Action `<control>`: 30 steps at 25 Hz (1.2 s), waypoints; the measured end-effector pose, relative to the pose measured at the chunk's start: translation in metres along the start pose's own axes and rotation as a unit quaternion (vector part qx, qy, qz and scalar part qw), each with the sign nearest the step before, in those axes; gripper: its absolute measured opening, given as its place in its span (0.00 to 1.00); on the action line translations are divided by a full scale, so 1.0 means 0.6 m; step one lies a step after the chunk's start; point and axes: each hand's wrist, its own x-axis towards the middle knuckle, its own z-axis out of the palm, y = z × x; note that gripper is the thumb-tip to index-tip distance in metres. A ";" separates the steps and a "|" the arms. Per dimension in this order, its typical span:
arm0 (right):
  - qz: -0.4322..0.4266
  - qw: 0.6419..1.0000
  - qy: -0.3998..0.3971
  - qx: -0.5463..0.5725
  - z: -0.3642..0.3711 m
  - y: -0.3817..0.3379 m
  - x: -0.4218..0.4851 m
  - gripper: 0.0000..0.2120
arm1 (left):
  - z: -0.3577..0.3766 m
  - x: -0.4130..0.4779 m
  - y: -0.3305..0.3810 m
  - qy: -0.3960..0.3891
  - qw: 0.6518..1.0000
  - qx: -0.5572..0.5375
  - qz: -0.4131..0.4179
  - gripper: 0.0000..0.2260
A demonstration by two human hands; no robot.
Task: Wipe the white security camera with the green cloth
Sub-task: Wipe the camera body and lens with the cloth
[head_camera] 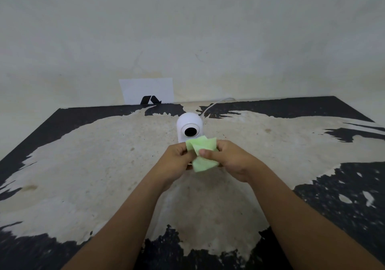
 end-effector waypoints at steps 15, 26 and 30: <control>-0.063 0.945 0.221 -0.235 0.059 -0.002 0.048 0.18 | -0.031 0.081 0.022 0.156 0.982 -0.096 -0.040 0.11; -0.091 0.970 0.181 -0.132 0.089 -0.052 0.061 0.33 | -0.061 0.088 0.019 0.082 0.992 -0.076 -0.059 0.13; -0.016 0.973 0.181 -0.142 0.105 -0.004 0.059 0.42 | -0.058 0.090 0.016 0.094 0.991 -0.084 -0.054 0.14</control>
